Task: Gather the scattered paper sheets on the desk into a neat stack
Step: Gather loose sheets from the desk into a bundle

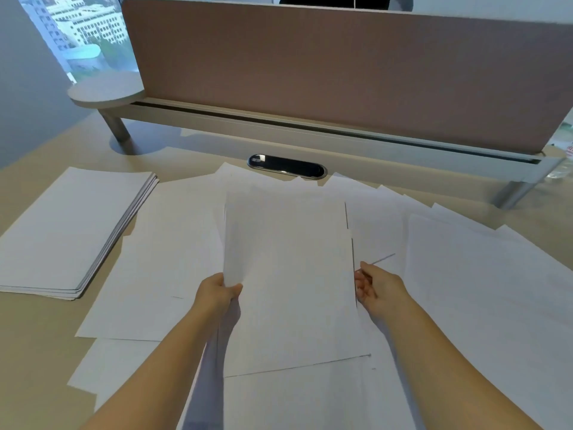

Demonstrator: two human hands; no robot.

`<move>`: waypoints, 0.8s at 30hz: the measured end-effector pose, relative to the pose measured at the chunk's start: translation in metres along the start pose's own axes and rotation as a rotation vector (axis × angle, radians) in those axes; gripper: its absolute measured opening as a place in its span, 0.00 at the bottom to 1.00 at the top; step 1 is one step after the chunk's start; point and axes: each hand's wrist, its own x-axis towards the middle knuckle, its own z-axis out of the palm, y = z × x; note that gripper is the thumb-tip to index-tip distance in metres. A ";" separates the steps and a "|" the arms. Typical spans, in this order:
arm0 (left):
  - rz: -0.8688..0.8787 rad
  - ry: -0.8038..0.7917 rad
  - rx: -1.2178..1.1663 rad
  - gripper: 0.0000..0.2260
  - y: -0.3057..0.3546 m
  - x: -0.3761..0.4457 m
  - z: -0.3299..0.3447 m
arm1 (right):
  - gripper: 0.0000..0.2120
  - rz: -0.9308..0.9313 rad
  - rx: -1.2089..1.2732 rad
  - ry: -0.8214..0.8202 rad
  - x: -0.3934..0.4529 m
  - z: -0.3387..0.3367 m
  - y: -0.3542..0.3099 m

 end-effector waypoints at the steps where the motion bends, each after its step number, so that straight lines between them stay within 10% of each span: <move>1: -0.002 -0.016 -0.003 0.13 0.000 0.002 -0.002 | 0.11 -0.004 -0.043 0.013 0.002 0.003 0.000; 15: 0.056 0.128 0.198 0.05 0.006 0.027 -0.036 | 0.16 -0.255 -0.854 0.235 0.027 0.021 -0.005; 24: 0.115 0.181 0.210 0.14 0.021 0.047 -0.058 | 0.17 -0.267 -0.959 -0.044 0.009 0.032 -0.021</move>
